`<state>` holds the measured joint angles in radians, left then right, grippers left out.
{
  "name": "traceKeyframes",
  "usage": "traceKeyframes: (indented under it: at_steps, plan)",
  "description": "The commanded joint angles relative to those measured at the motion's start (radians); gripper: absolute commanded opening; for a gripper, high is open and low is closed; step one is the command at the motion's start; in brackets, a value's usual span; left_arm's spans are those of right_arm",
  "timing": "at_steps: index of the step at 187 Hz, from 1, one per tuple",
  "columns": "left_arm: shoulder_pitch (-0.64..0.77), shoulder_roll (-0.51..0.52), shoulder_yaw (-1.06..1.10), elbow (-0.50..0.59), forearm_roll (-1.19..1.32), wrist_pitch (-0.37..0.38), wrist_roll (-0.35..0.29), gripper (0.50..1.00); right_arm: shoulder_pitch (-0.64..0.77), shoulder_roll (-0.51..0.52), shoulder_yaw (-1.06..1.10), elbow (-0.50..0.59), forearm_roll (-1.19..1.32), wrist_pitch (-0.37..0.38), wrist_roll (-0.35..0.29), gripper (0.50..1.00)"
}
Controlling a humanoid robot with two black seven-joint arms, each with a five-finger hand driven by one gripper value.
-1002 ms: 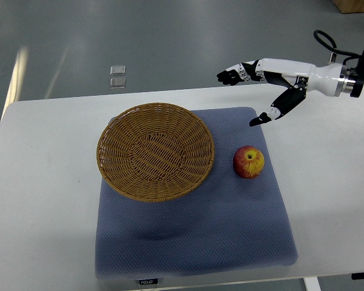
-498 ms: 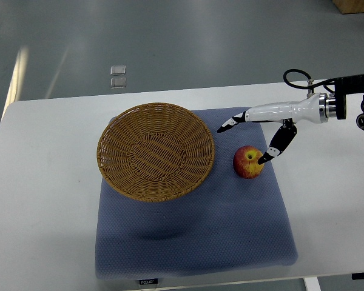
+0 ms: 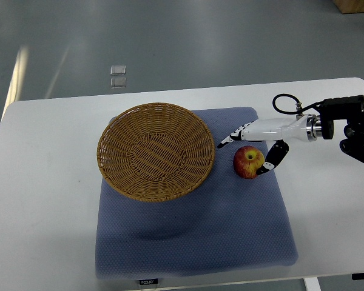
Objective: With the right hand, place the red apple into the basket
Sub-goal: 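Lower the open right hand around the red apple, then close the right hand fingers around the apple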
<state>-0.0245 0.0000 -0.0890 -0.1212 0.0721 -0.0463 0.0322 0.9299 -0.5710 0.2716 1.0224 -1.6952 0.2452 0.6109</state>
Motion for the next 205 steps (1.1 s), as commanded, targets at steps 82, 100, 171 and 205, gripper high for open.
traceKeyframes:
  at_steps: [82,100,171,205]
  plan:
    - [0.0,0.0,0.0,0.0,0.0,0.0,0.0,1.0,-0.002,0.026,-0.06,-0.036,-0.018,-0.072,0.0,0.911]
    - [0.0,0.0,0.0,0.0,0.0,-0.001,0.0,1.0,0.0,0.026,-0.066,-0.036,-0.02,-0.073,0.0,0.901]
    - [0.0,0.0,0.0,0.0,0.0,0.0,0.0,1.0,0.001,0.025,-0.069,-0.038,-0.021,-0.072,0.0,0.764]
    - [0.0,0.0,0.0,0.0,0.0,0.0,0.0,1.0,0.001,0.025,-0.069,-0.039,-0.021,-0.072,0.0,0.727]
